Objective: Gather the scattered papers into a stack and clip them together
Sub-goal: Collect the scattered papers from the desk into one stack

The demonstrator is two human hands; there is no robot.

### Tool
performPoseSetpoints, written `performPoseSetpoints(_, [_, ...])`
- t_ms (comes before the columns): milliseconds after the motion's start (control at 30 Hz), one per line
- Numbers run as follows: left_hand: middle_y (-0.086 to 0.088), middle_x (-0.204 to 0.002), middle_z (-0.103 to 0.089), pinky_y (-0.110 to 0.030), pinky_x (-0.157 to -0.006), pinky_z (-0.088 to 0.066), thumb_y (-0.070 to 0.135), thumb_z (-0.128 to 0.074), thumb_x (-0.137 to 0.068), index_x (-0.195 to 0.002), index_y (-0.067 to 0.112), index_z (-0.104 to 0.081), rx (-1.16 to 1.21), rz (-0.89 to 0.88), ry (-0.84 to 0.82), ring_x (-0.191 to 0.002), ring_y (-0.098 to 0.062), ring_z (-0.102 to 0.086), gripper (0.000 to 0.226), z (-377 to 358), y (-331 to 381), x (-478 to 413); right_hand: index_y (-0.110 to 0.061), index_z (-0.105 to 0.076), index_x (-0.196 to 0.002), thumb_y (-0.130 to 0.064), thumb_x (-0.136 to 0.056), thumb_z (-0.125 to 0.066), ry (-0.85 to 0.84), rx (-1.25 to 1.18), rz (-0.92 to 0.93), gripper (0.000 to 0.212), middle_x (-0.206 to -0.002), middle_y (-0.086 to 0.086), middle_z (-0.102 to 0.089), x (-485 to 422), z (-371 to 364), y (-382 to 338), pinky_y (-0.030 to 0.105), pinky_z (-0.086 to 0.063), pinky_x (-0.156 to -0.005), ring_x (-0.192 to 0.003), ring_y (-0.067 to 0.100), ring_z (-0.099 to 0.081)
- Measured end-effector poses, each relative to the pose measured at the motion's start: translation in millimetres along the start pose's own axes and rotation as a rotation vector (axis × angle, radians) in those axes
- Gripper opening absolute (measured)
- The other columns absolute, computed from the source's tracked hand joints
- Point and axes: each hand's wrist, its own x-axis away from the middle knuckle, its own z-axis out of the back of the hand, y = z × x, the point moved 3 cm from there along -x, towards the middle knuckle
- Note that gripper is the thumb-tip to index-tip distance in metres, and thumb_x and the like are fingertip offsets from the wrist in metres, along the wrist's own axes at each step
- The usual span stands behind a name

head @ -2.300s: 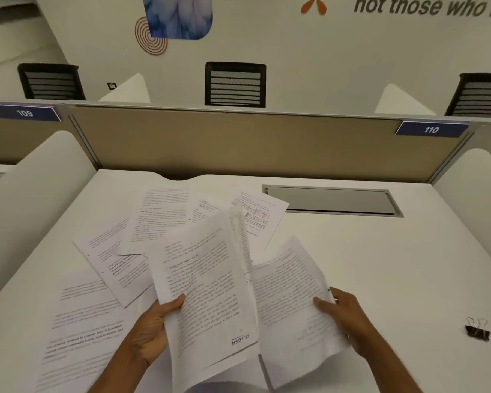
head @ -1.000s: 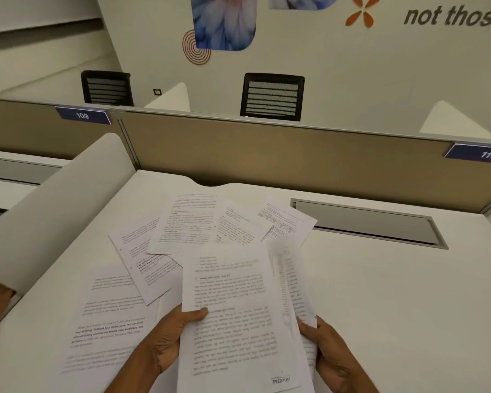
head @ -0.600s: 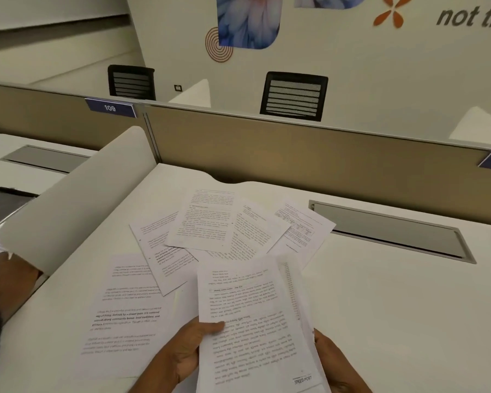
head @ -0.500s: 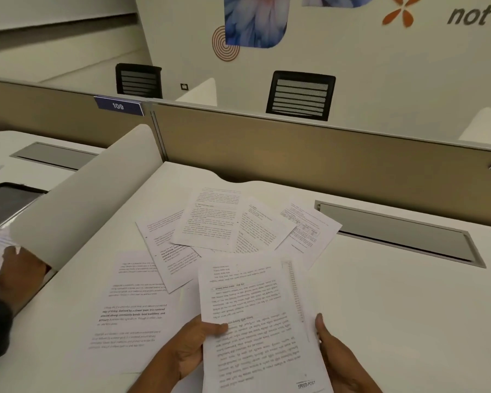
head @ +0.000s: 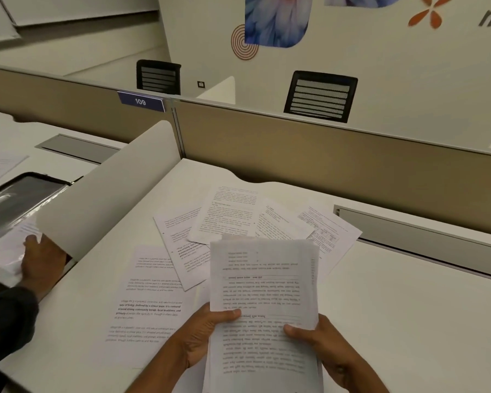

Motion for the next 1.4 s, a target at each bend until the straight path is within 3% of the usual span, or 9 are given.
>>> performPoseSetpoints(200, [-0.017, -0.124, -0.074, -0.054, -0.100, -0.056, 0.021, -0.086, -0.072, -0.130, 0.009, -0.068, -0.068, -0.075, 0.016, -0.114, -0.038, -0.071, 0.062, 8.6, 20.4, -4.4, -0.010, -0.067, -0.123, -0.015, -0.091, -0.075, 0.081, 0.034, 0.033, 0.034, -0.109, 0.014, -0.080, -15.7, -26.4, -13.5, 0.054, -0.062, -0.088, -0.097, 0.037, -0.078])
performPoseSetpoints(433, [-0.016, -0.123, -0.075, -0.053, -0.101, -0.055, 0.002, -0.072, -0.087, -0.126, 0.011, -0.068, -0.120, -0.036, -0.001, -0.112, -0.034, -0.073, 0.039, 43.3, 31.9, -11.0, -0.002, -0.067, -0.123, -0.007, -0.092, -0.072, 0.146, -0.019, 0.034, 0.032, -0.106, 0.019, -0.080, -50.4, -47.9, -24.2, 0.059, -0.060, -0.090, -0.096, 0.040, -0.078])
performPoseSetpoints(567, [-0.018, -0.119, -0.076, -0.057, -0.099, -0.055, 0.002, -0.074, -0.084, -0.127, 0.008, -0.067, -0.088, -0.069, 0.076, -0.110, -0.039, -0.072, 0.044, 80.2, 47.9, -24.2, -0.015, -0.069, -0.124, -0.027, -0.096, -0.070, 0.113, -0.040, 0.077, 0.031, -0.117, 0.009, -0.079, -78.9, -66.2, -44.3, 0.048, -0.061, -0.092, -0.106, 0.031, -0.076])
performPoseSetpoints(667, [-0.017, -0.124, -0.074, -0.055, -0.104, -0.052, 0.010, -0.087, -0.072, -0.128, 0.008, -0.067, -0.026, -0.151, 0.128, -0.113, -0.038, -0.071, 0.060, 114.4, 75.6, -35.6, -0.023, -0.066, -0.119, -0.050, -0.094, -0.065, 0.364, 0.048, 0.091, 0.036, -0.117, 0.000, -0.075, -112.5, -65.0, -60.7, 0.036, -0.061, -0.086, -0.103, 0.022, -0.074])
performPoseSetpoints(800, [-0.015, -0.128, -0.072, -0.049, -0.111, -0.046, -0.002, -0.067, -0.089, -0.132, 0.009, -0.065, 0.053, -0.250, 0.186, -0.118, -0.033, -0.067, 0.044, 151.8, 113.7, -56.8, -0.015, -0.058, -0.129, -0.038, -0.094, -0.070, 0.683, 0.296, 0.127, 0.043, -0.128, 0.011, -0.067, -158.4, -61.8, -79.2, 0.038, -0.057, -0.093, -0.110, 0.025, -0.066])
performPoseSetpoints(967, [-0.006, -0.106, -0.080, -0.033, -0.066, -0.065, -0.009, -0.056, -0.096, -0.113, 0.014, -0.070, 0.106, -0.284, 0.230, -0.090, -0.023, -0.075, 0.033, 175.8, 140.1, -82.4, -0.013, -0.039, -0.149, -0.046, -0.090, -0.071, 0.784, 0.651, 0.083, 0.075, -0.145, 0.013, -0.055, -214.8, -76.0, -94.8, 0.050, -0.044, -0.111, -0.136, 0.033, -0.051])
performPoseSetpoints(1167, [-0.008, -0.102, -0.081, -0.037, -0.064, -0.066, -0.008, -0.053, -0.097, -0.113, 0.015, -0.070, 0.158, -0.254, 0.207, -0.080, -0.022, -0.080, 0.033, 195.2, 138.6, -103.8, -0.011, -0.019, -0.155, -0.059, -0.084, -0.070, 0.821, 1.023, -0.175, 0.100, -0.150, 0.019, -0.038, -248.1, -95.5, -96.9, 0.052, -0.035, -0.112, -0.139, 0.035, -0.038])
performPoseSetpoints(1267, [-0.008, -0.101, -0.081, -0.036, -0.064, -0.066, -0.008, -0.053, -0.097, -0.115, 0.013, -0.070, 0.189, -0.240, 0.213, -0.078, -0.021, -0.079, 0.032, 202.4, 138.4, -108.0, -0.010, -0.027, -0.151, -0.051, -0.084, -0.074, 0.829, 1.008, -0.193, 0.092, -0.143, 0.019, -0.047, -256.2, -96.5, -101.3, 0.050, -0.039, -0.109, -0.133, 0.034, -0.047])
performPoseSetpoints(1400, [-0.007, -0.104, -0.080, -0.031, -0.061, -0.064, -0.008, -0.056, -0.095, -0.116, 0.013, -0.070, 0.224, -0.232, 0.224, -0.080, -0.020, -0.079, 0.033, 210.8, 140.4, -109.4, -0.011, -0.042, -0.136, -0.036, -0.087, -0.072, 0.808, 0.882, -0.175, 0.062, -0.133, 0.013, -0.058, -261.4, -98.1, -103.0, 0.046, -0.045, -0.104, -0.126, 0.032, -0.055])
